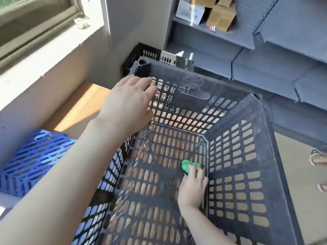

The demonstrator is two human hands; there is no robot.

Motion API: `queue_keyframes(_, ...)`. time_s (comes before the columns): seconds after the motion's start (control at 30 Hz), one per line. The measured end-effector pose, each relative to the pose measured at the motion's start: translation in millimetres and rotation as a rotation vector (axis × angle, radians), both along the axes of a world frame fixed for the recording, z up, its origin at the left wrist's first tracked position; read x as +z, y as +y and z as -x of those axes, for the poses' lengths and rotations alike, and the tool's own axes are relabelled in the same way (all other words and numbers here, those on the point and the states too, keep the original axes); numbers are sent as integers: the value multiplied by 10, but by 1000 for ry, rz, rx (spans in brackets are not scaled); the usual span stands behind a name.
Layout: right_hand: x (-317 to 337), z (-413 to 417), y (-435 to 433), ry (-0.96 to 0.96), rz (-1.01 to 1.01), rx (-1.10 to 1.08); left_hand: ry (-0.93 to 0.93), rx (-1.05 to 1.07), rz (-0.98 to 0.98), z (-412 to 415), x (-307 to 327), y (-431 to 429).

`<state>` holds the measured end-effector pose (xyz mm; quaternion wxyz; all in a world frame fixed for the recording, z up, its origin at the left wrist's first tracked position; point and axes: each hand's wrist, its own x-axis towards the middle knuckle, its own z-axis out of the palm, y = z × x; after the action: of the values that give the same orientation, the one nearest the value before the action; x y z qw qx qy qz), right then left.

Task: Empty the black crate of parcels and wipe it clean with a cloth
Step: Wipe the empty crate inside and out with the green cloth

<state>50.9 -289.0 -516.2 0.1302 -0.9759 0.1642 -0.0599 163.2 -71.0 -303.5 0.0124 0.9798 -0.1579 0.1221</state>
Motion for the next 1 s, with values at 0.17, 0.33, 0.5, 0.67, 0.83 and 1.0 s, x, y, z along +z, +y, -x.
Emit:
queue_keyframes(0.17, -14, 252, 1002, 4, -208, 454, -9, 8, -36, -3, -10, 1)
queue_keyframes(0.33, -69, 210, 1198, -5, -234, 593, -10, 2, -36, -2, -16, 4)
queue_keyframes(0.5, -82, -10, 585, -35, -65, 603, -7, -2, -74, 0, -19, 1)
queue_keyframes(0.67, -5, -207, -84, -68, 43, 180, 2, 3, -93, -7, -12, -2)
queue_keyframes(0.83, -77, -203, -126, -93, -58, -100, -4, 4, -80, -8, -20, -6)
queue_keyframes(1.0, -38, -300, 482, -91, -227, 126, 7, 7, -70, -26, -27, -12)
